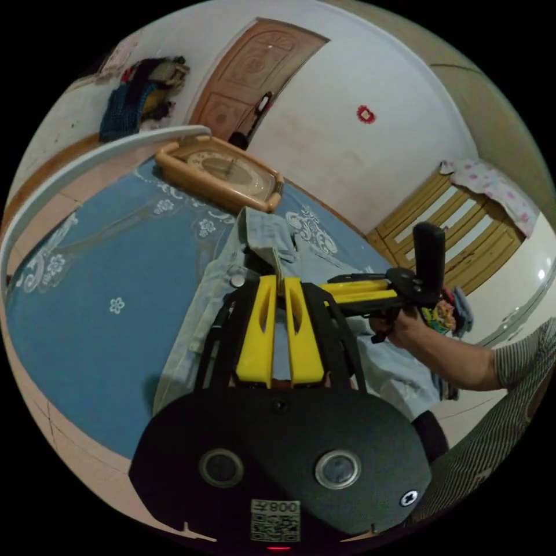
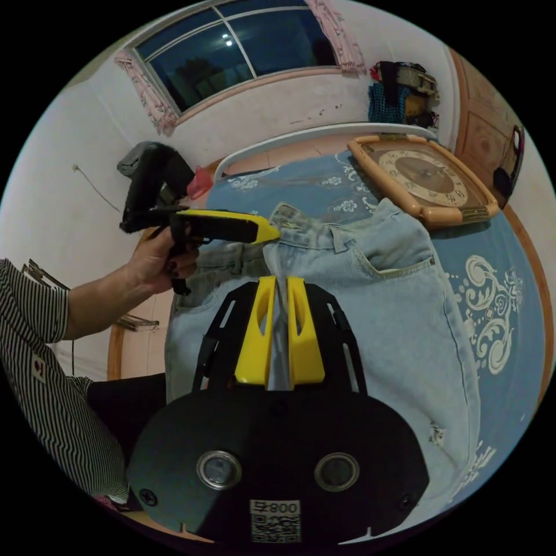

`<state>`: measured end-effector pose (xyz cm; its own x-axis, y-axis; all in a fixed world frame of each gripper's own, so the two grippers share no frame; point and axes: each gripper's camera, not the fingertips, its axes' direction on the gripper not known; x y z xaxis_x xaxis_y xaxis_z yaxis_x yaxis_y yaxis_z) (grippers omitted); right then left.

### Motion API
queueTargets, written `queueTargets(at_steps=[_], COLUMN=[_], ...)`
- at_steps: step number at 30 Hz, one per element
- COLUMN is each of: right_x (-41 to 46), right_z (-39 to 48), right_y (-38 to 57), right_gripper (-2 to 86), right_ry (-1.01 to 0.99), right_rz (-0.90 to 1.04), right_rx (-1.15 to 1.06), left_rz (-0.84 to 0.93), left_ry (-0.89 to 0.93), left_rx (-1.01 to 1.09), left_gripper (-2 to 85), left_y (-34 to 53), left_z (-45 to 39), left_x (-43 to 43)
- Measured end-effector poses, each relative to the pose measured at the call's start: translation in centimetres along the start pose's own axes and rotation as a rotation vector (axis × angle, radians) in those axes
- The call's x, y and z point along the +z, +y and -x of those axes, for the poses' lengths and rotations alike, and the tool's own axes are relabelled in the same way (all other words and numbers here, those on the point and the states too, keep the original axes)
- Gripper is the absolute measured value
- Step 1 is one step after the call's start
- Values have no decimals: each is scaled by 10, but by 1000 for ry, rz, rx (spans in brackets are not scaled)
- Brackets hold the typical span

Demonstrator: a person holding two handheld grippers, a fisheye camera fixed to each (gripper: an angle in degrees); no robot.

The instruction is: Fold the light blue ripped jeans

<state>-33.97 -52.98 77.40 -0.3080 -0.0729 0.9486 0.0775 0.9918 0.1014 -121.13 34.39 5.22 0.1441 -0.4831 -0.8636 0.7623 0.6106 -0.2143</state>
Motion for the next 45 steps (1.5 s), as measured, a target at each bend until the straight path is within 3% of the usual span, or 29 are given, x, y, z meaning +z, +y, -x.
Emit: queueTargets(at_steps=[2, 5, 9, 15, 19, 23, 28, 33, 37, 41, 45], right_x=[2, 15, -11, -54, -28, -33, -80, -120, -147, -167, -189], right_z=[2, 0, 3, 18, 31, 49, 100, 157, 214, 260, 306], right_y=[6, 17, 38, 91, 110, 121, 165, 257, 337, 385, 429], right_gripper=[42, 49, 55, 27, 8, 3, 2, 4, 13, 19, 19], right_ry=[-33, -79, -167, -229, -176, -201, -168, -143, -92, -64, 16], right_rz=[27, 124, 15, -179, 56, 62, 40, 71, 121, 133, 161], right_rx=[29, 134, 256, 429, 466, 485, 427, 483, 599, 673, 744], left_rz=[102, 145, 65, 163, 67, 167, 92, 0, -86, 40, 135], left_ry=[-80, -36, -90, -203, -226, -291, -260, -246, -30, 86, -8], left_rx=[-16, -102, -80, -38, -34, -34, -130, -408, -650, -610, -549], left_gripper=[30, 30, 26, 16, 7, 8, 27, 68, 99, 84, 51], left_y=[15, 26, 32, 45, 61, 78, 123, 196, 253, 258, 257], left_z=[12, 37, 45, 72, 76, 97, 131, 179, 221, 234, 233], left_x=[15, 23, 7, 20, 2, 8, -29, -71, -75, -39, -23])
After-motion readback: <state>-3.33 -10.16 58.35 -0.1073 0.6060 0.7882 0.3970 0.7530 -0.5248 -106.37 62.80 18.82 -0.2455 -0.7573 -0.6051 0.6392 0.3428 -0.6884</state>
